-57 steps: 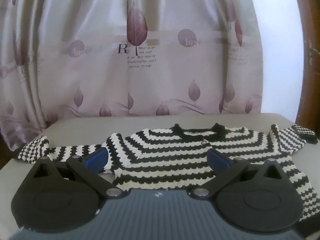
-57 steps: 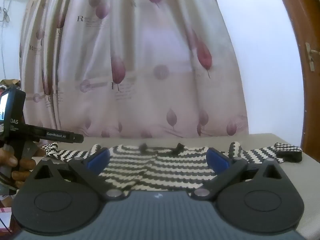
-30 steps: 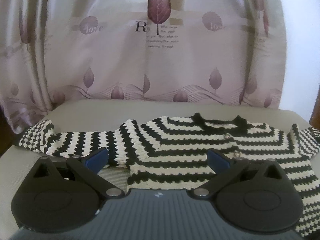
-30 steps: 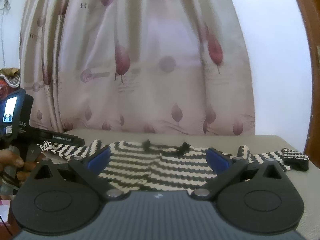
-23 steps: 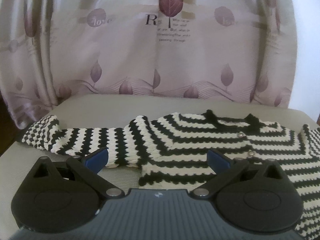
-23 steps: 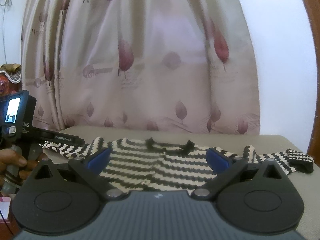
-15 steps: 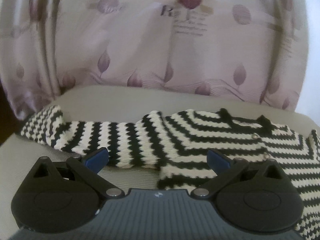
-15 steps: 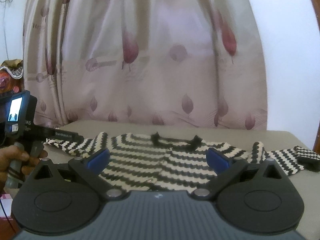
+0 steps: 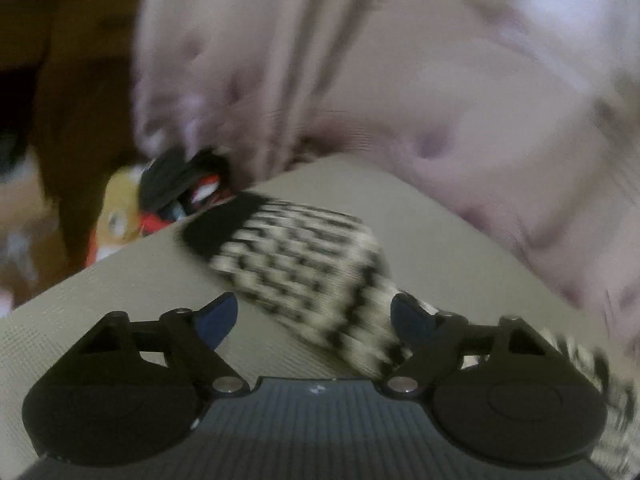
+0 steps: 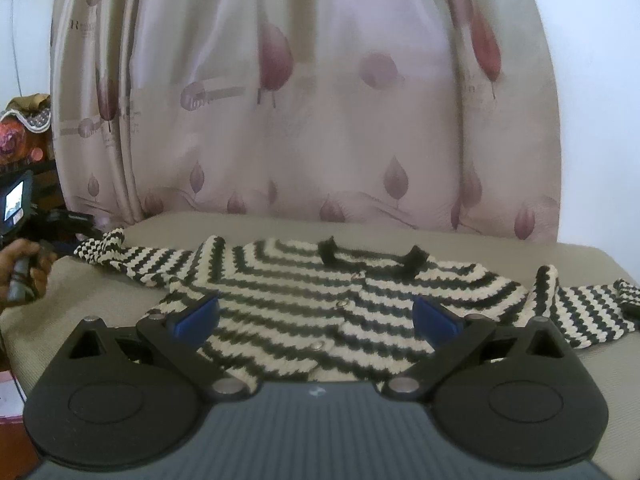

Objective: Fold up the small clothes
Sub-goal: 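Grasp the cardigan sleeve cuff with the left gripper and lift it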

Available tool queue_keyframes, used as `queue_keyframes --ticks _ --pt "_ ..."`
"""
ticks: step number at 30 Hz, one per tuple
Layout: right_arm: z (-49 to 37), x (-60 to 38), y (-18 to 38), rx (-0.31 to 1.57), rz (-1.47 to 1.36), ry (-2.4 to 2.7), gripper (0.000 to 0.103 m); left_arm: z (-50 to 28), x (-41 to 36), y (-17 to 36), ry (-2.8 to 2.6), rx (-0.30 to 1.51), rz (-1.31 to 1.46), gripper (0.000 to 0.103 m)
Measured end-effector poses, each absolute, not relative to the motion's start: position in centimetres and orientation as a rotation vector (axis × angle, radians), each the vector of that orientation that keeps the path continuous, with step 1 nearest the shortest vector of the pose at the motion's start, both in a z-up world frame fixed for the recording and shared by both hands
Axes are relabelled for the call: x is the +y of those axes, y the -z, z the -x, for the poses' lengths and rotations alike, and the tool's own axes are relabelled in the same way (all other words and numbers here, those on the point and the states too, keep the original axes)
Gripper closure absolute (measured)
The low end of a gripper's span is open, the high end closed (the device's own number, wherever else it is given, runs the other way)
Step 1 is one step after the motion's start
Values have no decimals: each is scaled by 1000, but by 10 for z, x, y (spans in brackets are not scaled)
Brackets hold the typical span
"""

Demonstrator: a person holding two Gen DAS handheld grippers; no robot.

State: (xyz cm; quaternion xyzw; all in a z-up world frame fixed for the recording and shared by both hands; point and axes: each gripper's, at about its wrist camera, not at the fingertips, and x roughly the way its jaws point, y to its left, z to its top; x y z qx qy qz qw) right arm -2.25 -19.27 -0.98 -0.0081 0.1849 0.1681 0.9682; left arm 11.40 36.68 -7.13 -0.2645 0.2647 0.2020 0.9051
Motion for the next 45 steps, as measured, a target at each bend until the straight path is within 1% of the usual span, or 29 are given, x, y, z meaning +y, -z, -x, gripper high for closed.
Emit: queue_keyframes --ticks 4,12,13,14,15,16,17,19,24,27,30,34,36,37,41,42,43,44,45 --pt "18 -189 14 390 25 -343 0 -116 417 82 -426 553 725 23" --pt "12 -184 16 404 33 -345 0 -134 430 79 -393 529 695 22" --pt "12 -184 16 405 35 -346 0 -139 431 81 -391 522 693 24" --pt "12 -185 15 404 35 -346 0 -144 432 82 -390 518 688 29" --pt "12 -185 15 405 34 -346 0 -148 432 84 -395 518 673 59" --pt "13 -186 15 406 31 -344 0 -151 432 86 -410 540 665 98" --pt "12 -186 15 407 28 -342 0 -155 436 89 -419 566 679 97" --pt "14 -187 13 405 26 -339 0 -145 440 90 -442 508 732 97" --pt "22 -194 8 381 23 -321 0 -102 437 67 -551 337 795 97" --pt "25 -202 5 375 0 -305 0 -74 426 48 -580 273 776 97" --pt "28 -213 6 375 -44 -290 0 -62 411 38 -590 300 702 97" --pt "32 -224 8 381 -101 -274 0 -61 403 52 -627 419 678 96" --pt "35 -229 8 378 -113 -262 0 -51 400 59 -673 420 674 96" --pt "38 -231 8 373 -116 -257 0 -44 399 61 -698 410 673 94" --pt "47 -243 8 357 -124 -225 0 -22 389 61 -781 380 642 92" --pt "49 -248 9 358 -139 -215 0 -19 386 59 -796 374 623 87" --pt "50 -255 10 365 -162 -204 0 -15 380 55 -819 363 588 74" --pt "52 -261 13 371 -185 -196 0 -11 375 52 -832 349 553 65" --pt "54 -268 16 381 -208 -188 0 -6 366 46 -842 332 514 47"
